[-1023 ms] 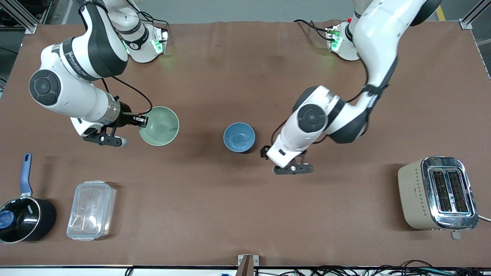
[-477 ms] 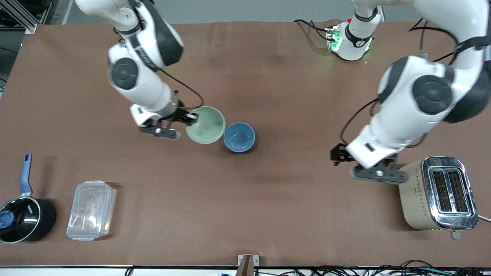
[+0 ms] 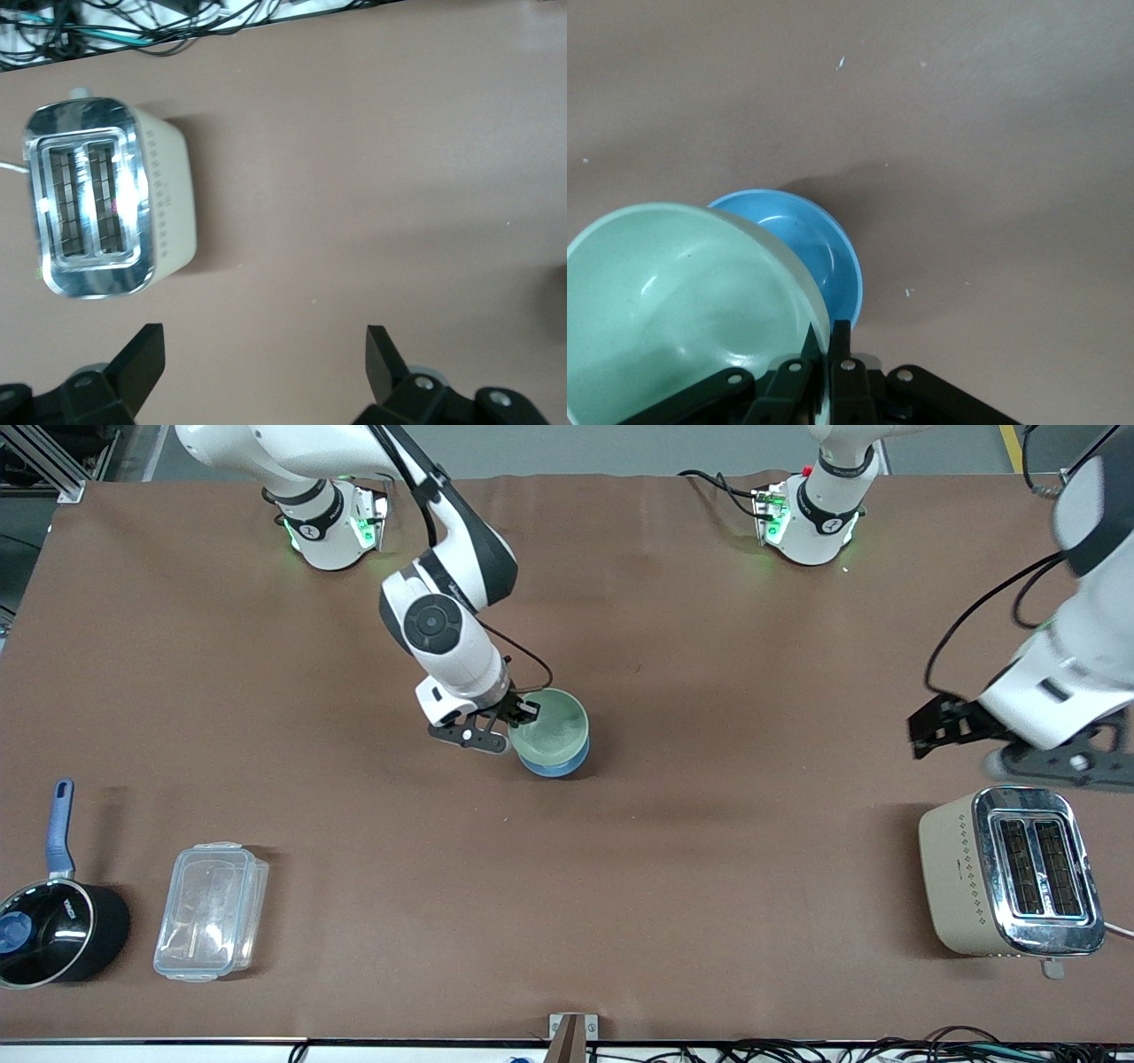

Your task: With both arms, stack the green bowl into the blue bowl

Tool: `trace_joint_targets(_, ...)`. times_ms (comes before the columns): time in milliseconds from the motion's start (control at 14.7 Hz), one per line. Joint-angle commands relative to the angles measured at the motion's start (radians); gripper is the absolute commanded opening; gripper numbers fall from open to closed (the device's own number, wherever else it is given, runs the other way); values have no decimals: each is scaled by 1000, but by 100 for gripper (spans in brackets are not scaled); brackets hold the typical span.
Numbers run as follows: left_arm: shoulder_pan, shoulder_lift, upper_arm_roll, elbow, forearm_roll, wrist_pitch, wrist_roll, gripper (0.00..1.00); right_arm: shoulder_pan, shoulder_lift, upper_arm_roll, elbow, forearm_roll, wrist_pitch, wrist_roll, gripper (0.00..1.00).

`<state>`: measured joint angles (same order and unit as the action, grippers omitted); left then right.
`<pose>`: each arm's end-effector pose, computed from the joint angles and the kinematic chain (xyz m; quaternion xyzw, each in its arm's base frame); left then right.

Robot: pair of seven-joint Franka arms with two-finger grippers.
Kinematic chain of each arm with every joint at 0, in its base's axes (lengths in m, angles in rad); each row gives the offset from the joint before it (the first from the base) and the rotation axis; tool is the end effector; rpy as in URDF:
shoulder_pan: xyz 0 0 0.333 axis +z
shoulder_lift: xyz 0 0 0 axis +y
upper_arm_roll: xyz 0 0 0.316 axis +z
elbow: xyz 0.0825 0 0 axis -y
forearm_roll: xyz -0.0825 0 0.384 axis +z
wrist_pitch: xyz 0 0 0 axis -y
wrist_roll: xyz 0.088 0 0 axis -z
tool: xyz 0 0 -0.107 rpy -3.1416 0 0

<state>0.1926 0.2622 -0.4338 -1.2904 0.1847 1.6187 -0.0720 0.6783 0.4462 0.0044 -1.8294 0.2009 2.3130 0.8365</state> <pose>0.6273 -0.0941 0.6181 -0.9954 0.0757 -0.0496 0.0307 0.5012 0.4123 0.2932 -0.9866 0.1428 0.0389 0.0680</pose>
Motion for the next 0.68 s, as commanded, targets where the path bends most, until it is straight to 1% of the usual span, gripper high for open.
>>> trace_joint_targets(0, 39, -75, -5, -41, -82, -57, 15, 100, 18, 19, -12, 7, 3, 20, 23, 3)
trace_joint_targets(136, 50, -98, -3, -46, -105, -68, 26, 100, 24, 42, -12, 4, 2, 35, 24, 5)
trace_joint_targets(205, 50, -131, 6, -59, -110, -71, 32, 100, 38, 42, -12, 2, 2, 42, 26, 5)
trace_joint_targets(273, 7, -167, 36, -97, -111, -60, 32, 100, 46, 42, -12, 1, 2, 40, 41, 5)
trace_joint_targets(341, -77, -194, 135, -137, -113, -45, 32, 100, 46, 45, -14, 1, 2, 42, 42, 6)
trace_joint_targets(409, -149, -217, 218, -167, -117, -46, 34, 100, 44, 51, -14, 1, 2, 42, 42, 6)
trace_joint_targets(477, -195, -245, 277, -212, -135, -49, 35, 100, 43, 52, -15, 2, 0, 43, 42, 6)
trace_joint_targets(545, -217, -277, 296, -260, -154, -37, 26, 100, 35, 55, -15, 2, 0, 46, 42, 7)
trace_joint_targets(614, -244, -288, 306, -276, -154, -37, 14, 100, 35, 57, -17, 2, -3, 45, 42, 9)
